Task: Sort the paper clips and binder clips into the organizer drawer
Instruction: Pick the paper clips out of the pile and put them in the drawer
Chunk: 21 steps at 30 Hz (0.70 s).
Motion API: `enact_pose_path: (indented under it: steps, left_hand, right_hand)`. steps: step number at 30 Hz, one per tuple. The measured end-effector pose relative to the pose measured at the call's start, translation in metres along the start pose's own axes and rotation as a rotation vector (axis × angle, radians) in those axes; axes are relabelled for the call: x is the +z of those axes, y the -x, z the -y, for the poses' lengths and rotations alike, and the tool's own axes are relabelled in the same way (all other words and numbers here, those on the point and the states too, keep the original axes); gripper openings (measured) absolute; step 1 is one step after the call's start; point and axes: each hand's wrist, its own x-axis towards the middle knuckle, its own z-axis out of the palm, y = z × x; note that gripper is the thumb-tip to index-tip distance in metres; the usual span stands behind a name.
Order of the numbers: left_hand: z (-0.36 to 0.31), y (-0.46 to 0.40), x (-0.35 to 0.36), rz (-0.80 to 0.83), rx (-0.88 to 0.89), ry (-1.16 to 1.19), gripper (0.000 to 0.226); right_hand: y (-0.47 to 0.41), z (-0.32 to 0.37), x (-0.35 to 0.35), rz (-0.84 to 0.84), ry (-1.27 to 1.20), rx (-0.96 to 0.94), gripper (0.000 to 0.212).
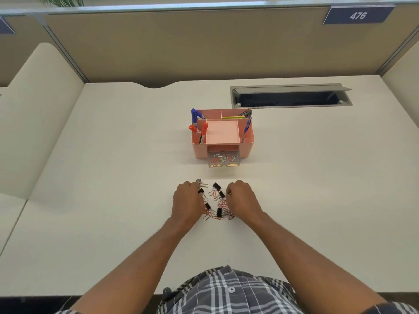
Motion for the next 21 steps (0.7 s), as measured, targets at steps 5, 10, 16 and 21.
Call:
enact_pose_path:
  steps: [5,10,16,21]
  left_hand:
    - [-0.007,0.001,0.004,-0.004,0.163,0.021,0.023]
    - [-0.018,-0.008,0.007,0.084,0.238,-0.045,0.023]
    - [-0.019,-0.012,0.009,0.13,0.235,-0.128,0.015]
    - [-0.017,-0.009,0.011,0.147,0.234,-0.124,0.019]
  right_hand:
    - [-0.001,0.0,-0.004,0.028,-0.1,0.02,0.024]
    - [-0.002,-0.004,-0.014,-0.003,-0.268,0.089,0.026]
    - [-0.002,-0.012,-0.025,-0.022,-0.43,0.195,0.007]
    - [0.001,-0.015,-0.023,-0.027,-0.438,0.212,0.005]
